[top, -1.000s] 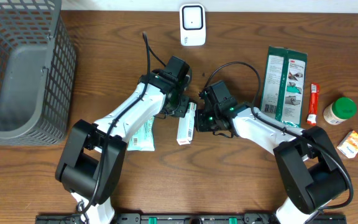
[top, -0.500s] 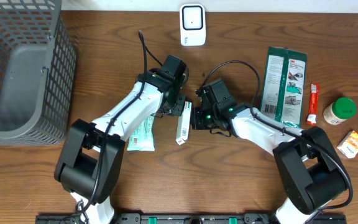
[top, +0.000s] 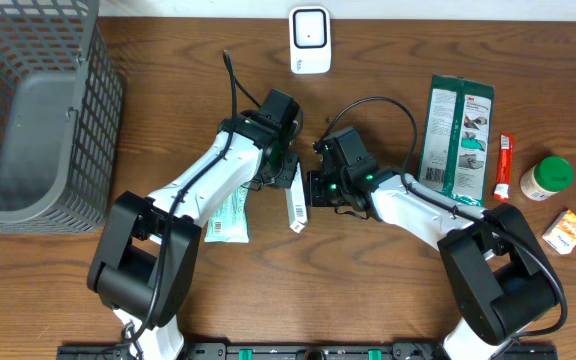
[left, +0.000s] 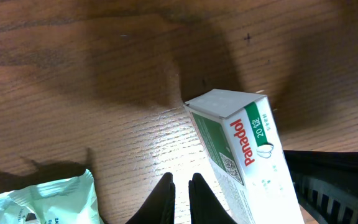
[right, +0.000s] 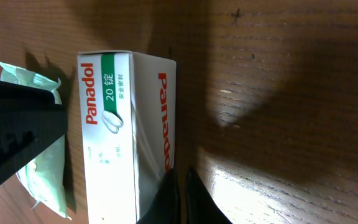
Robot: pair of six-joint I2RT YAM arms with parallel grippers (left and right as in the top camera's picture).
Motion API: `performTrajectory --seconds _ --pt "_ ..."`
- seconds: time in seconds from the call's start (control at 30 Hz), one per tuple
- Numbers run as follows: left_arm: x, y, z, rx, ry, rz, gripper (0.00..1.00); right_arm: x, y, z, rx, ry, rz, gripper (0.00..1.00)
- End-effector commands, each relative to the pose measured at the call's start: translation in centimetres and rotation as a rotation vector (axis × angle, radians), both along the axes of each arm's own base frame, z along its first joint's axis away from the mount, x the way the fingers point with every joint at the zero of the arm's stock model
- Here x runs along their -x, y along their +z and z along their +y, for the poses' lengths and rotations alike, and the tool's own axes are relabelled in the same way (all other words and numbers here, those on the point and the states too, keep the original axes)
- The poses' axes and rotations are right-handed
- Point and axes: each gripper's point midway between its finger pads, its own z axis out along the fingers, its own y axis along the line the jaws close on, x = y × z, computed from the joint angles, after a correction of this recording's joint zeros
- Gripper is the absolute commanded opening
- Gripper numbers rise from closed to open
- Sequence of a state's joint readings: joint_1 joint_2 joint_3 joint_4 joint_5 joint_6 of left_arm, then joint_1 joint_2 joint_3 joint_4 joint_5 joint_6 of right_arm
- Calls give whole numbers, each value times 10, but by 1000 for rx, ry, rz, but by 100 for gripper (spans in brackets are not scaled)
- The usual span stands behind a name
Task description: Scan the item barcode
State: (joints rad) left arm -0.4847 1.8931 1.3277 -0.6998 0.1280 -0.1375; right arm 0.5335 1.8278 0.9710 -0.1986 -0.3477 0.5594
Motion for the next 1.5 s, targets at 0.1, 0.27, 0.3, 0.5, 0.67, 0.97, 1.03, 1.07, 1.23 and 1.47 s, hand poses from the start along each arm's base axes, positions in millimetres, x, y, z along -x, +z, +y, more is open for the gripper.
performTrajectory --seconds 0.1,0.27,0.3,0.5,0.67,0.97,1.03,1.07,1.23,1.47 --pt "5 -1 4 -9 8 10 12 3 -2 1 -1 -5 11 2" --pt "14 -1 -6 52 -9 59 12 2 -3 0 2 -7 9 1" --pt "14 -1 -6 52 -7 60 12 2 -3 0 5 -8 8 1" --pt "17 -6 -5 44 5 78 12 3 -4 1 18 -16 3 1" --pt "24 -13 -1 38 30 101 12 4 -6 3 56 -21 -19 1" --pt "25 -13 -1 35 30 106 12 1 -7 3 92 -32 -58 1" --pt "25 -13 -1 35 30 106 12 1 -6 6 97 -28 -68 1" --pt "25 -13 -1 35 30 106 12 1 -6 7 100 -25 -74 1" --pt "25 -13 -1 35 30 106 12 1 -6 10 111 -22 -92 1" --pt "26 -13 -2 46 47 114 12 0 -6 9 117 -27 -99 1"
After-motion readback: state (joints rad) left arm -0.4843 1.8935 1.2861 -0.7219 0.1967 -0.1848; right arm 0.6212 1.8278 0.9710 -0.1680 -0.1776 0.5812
